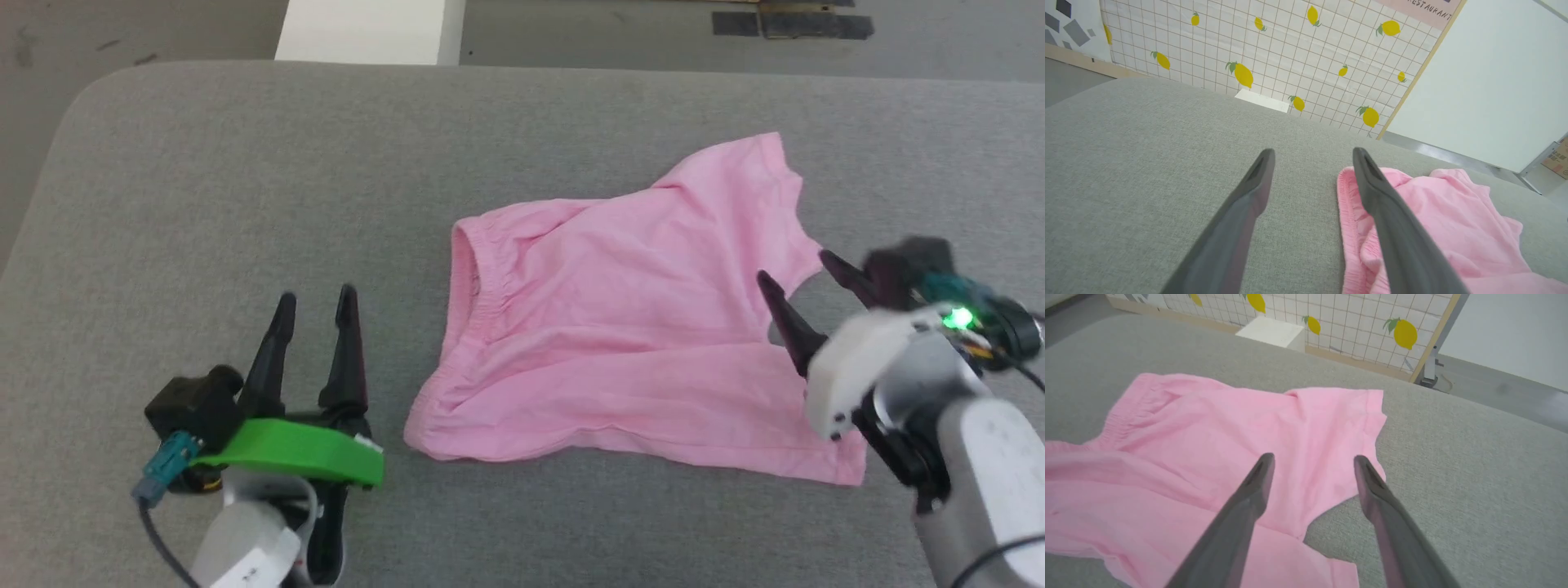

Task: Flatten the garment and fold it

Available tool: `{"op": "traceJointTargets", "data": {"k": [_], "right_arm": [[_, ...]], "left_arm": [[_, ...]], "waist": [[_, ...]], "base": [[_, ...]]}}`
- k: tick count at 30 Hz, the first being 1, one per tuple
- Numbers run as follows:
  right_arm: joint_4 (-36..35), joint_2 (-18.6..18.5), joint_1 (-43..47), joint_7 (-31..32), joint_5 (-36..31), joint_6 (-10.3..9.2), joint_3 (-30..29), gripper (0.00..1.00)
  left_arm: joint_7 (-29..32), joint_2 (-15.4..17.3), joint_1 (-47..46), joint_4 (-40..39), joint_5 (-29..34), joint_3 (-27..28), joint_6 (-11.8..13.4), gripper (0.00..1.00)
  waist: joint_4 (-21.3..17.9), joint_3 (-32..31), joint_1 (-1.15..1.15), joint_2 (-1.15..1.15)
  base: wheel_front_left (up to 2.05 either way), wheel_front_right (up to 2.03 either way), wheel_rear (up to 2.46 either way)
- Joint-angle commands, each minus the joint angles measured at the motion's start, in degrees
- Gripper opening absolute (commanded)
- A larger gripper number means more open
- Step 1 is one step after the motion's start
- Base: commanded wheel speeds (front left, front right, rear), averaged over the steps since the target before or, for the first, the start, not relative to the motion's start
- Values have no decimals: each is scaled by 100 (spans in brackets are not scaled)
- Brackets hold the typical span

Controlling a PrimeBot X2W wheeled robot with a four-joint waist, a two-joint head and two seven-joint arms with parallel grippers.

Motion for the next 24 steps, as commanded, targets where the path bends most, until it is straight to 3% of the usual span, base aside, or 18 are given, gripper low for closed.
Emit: {"op": "traceJointTargets", "data": {"k": [1, 10, 12, 13, 17, 24], "right_arm": [[308, -96, -348, 105, 86, -8, 189, 100], [2064, -495, -1815, 1439, 534, -8, 1138, 100], [2321, -564, -2012, 1842, 663, -8, 1302, 25], [2424, -608, -2105, 2022, 714, -8, 1364, 0], [2560, -769, -2544, 2010, 647, -8, 1352, 0], [2806, -514, -3638, 753, -139, -8, 755, 0]], "left_arm": [[-161, -62, -185, 80, 125, -16, 39, 100], [-406, -348, -613, 189, 566, -6, 15, 100], [-407, -391, -638, 166, 593, 9, -34, 100], [-407, -406, -654, 182, 598, 20, -68, 100], [-408, -440, -709, 231, 600, 50, -159, 100], [-409, -450, -798, 164, 463, -59, -97, 100]], "waist": [[238, 180, 0, 0], [854, 614, 0, 0], [965, 695, 0, 0], [1020, 731, 0, 0], [1183, 857, 0, 0], [1320, 1038, 0, 0]], "base": [[0, 0, 0], [0, 0, 0], [0, 0, 0], [0, 0, 0], [0, 0, 0], [0, 0, 0]]}}
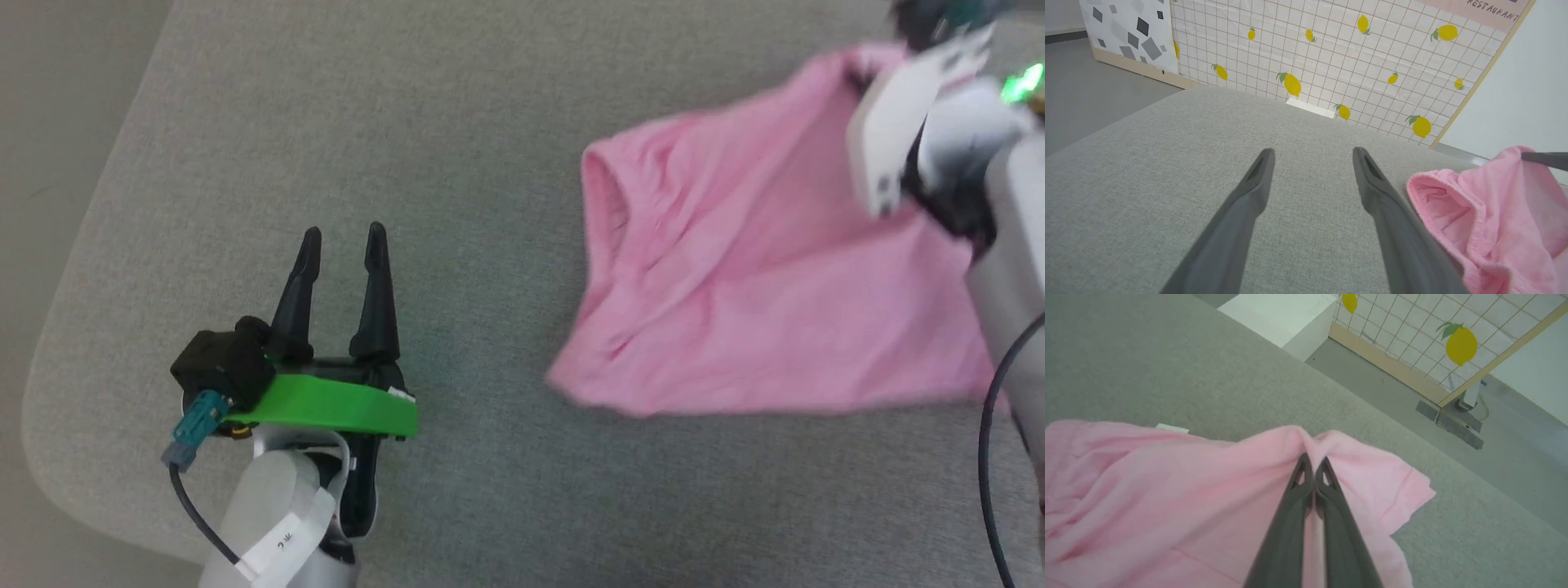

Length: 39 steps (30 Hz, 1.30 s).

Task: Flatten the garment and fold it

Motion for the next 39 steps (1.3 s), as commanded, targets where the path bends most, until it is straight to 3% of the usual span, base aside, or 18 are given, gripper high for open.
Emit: {"op": "traceJointTargets", "data": {"k": [1, 5, 6, 7, 8, 15, 21, 25, 32, 39], "right_arm": [[82, 133, -290, -313, -197, -9, -164, 0], [493, 522, -613, -814, -487, -9, -380, 0], [620, 586, -626, -857, -509, -9, -363, 29], [709, 634, -613, -876, -501, -9, -330, 80], [805, 677, -578, -897, -462, -9, -307, 100], [611, 642, 33, -1455, 90, -9, -228, 100], [-369, 549, 1259, -2246, 383, -9, -523, 100], [-1193, 682, 2272, -2587, 342, -9, -1022, 100], [-2447, 1296, 3765, -2724, 59, -9, -1658, 100], [-2933, 1550, 4360, -2574, 55, -9, -1722, 100]], "left_arm": [[-26, -25, -143, -36, -27, -20, 28, 100], [-26, -26, -175, -30, -58, -67, 76, 100], [-27, -26, -178, -21, -59, -83, 84, 100], [-27, -26, -176, -15, -57, -90, 88, 100], [-27, -26, -167, -7, -51, -92, 90, 100], [-27, -26, -72, 73, 76, -50, 35, 100], [-27, -27, 72, 259, 160, -81, -106, 100], [58, -27, 78, 443, 137, -392, -273, 100], [1192, 56, -89, 613, 66, -1320, -516, 100], [2459, 338, -115, 709, -21, -1669, -533, 100]], "waist": [[105, 126, 0, 0], [88, 151, 0, 0], [75, 140, 0, 0], [52, 125, 0, 0], [19, 101, 0, 0], [-274, -165, 0, 0], [-589, -559, 0, 0], [-748, -791, 0, 0], [-1029, -1002, 0, 0], [-1301, -1017, 0, 0]], "base": [[0, 0, 0], [0, 0, 0], [0, 0, 0], [0, 0, 0], [0, 0, 0], [0, 0, 0], [0, 0, 0], [0, 0, 0], [0, 0, 0], [0, 0, 0]]}}
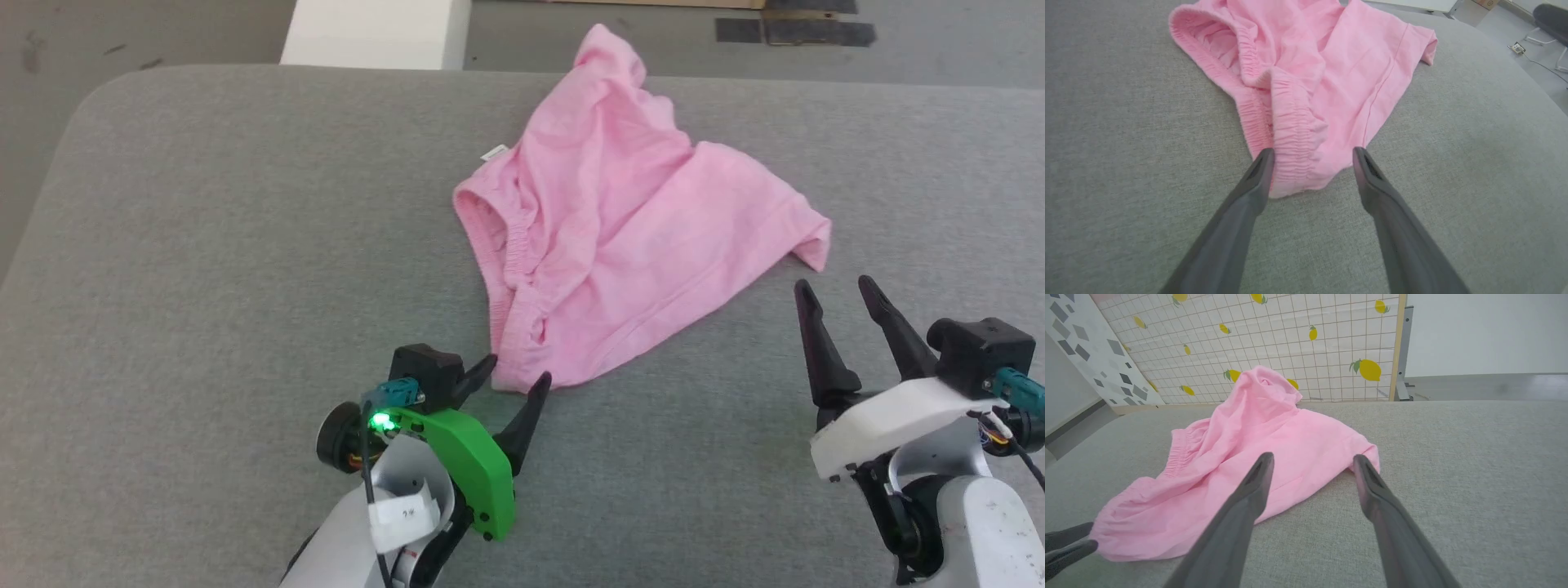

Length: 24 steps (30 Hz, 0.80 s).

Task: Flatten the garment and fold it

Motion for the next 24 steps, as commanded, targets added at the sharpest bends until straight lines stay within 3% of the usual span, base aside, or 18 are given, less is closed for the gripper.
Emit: {"op": "traceJointTargets", "data": {"k": [1, 6, 7, 8, 10, 17, 24], "right_arm": [[-77, 31, 73, 19, -1, -9, -5, 100], [-168, 66, 112, 57, 17, -9, 30, 100], [-163, 68, 109, 56, 20, -9, 39, 100], [-153, 71, 106, 62, 27, -9, 51, 100], [-141, 75, 96, 65, 46, -9, 68, 100], [-97, 78, 82, 120, 16, -9, 67, 100], [-137, 79, 180, 398, -251, -9, -87, 100]], "left_arm": [[135, 62, -48, -3, -34, -8, -9, 100], [466, 147, -26, -24, -82, 26, 125, 100], [525, 154, -28, -1, -90, 24, 145, 96], [608, 157, -31, 38, -104, 17, 167, 57], [758, 174, -42, 120, -107, -1, 213, 0], [628, 298, 94, 31, -279, 407, 515, 0], [420, 766, 616, -361, -492, 1246, 1022, 0]], "waist": [[-127, -31, 0, 0], [-223, 35, 0, 0], [-231, 46, 0, 0], [-236, 62, 0, 0], [-237, 80, 0, 0], [-126, 99, 0, 0], [40, 83, 0, 0]], "base": [[0, 0, 0], [0, 0, 0], [0, 0, 0], [0, 0, 0], [0, 0, 0], [0, 0, 0], [0, 0, 0]]}}
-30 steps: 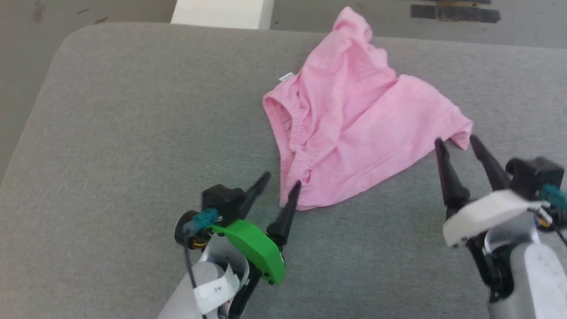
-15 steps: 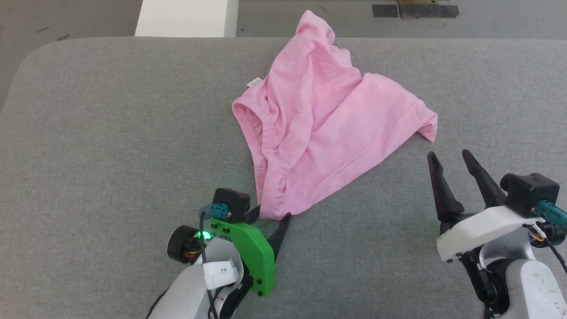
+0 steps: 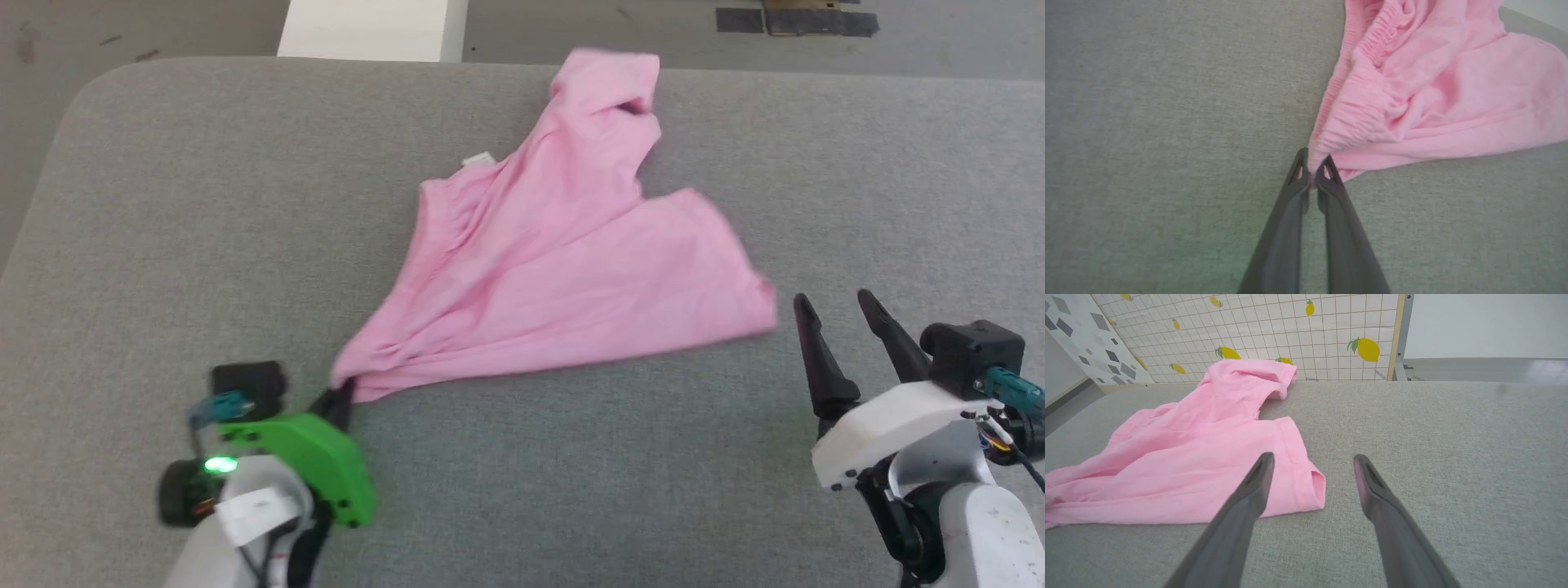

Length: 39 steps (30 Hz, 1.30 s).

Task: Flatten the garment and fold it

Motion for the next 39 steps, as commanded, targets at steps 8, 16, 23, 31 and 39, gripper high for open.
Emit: {"op": "traceJointTargets", "data": {"k": [8, 16, 23, 31, 39], "right_arm": [[-78, 12, 159, 390, -178, -9, 140, 100], [219, 12, -230, 1292, 12, -9, 557, 100], [718, 12, -763, 1982, 94, -9, 645, 100], [986, 12, -1087, 2031, 147, -9, 783, 100], [1264, 13, -1280, 1826, 135, -9, 660, 42]], "left_arm": [[-256, 131, 308, -295, -185, 342, 177, 100], [-1553, -193, 143, -326, -115, 440, 51, 100], [-2489, -351, -97, -141, 118, 431, 15, 100], [-2679, -417, -198, 107, 148, 384, -34, 100], [-2681, -455, -228, 213, 150, 268, -69, 100]], "waist": [[162, 64, 0, 0], [281, 206, 0, 0], [452, 293, 0, 0], [574, 306, 0, 0], [611, 277, 0, 0]], "base": [[0, 0, 0], [0, 0, 0], [0, 0, 0], [0, 0, 0], [0, 0, 0]]}}
